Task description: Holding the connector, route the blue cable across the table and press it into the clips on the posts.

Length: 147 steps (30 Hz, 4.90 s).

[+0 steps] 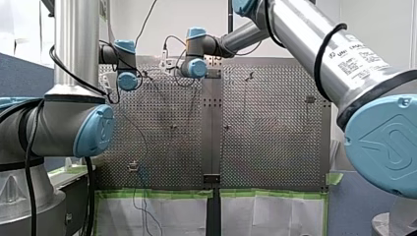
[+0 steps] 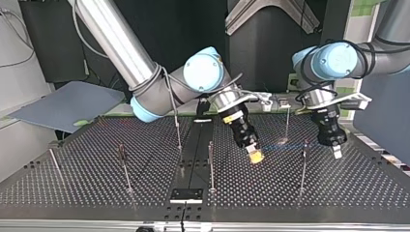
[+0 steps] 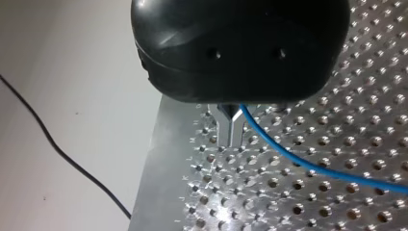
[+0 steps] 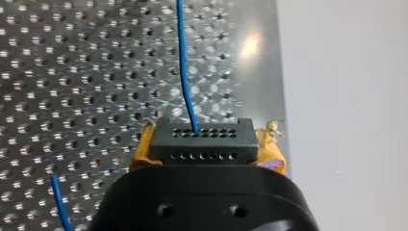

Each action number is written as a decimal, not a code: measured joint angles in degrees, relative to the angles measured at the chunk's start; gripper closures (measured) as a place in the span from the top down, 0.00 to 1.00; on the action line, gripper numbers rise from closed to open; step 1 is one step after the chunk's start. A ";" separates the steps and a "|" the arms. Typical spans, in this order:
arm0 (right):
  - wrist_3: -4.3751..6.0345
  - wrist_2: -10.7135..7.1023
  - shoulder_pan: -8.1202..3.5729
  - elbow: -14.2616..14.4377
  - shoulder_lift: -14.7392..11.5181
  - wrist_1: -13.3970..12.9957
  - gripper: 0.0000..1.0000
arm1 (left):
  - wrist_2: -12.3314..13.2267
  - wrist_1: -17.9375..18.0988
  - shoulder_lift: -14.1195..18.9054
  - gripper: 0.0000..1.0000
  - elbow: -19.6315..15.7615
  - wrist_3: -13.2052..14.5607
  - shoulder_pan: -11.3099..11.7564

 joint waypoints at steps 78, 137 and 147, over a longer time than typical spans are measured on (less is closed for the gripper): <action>0.24 3.60 -0.65 -9.07 7.94 5.03 0.00 | 8.58 -10.32 -7.31 0.98 5.63 -10.04 3.29; 1.34 4.47 -3.43 -6.20 8.40 6.22 0.00 | 8.79 -24.30 9.75 0.98 0.85 5.29 -9.00; 1.37 4.37 -4.27 -6.19 8.43 6.41 0.00 | 3.89 -19.66 4.82 0.98 5.76 8.94 -13.93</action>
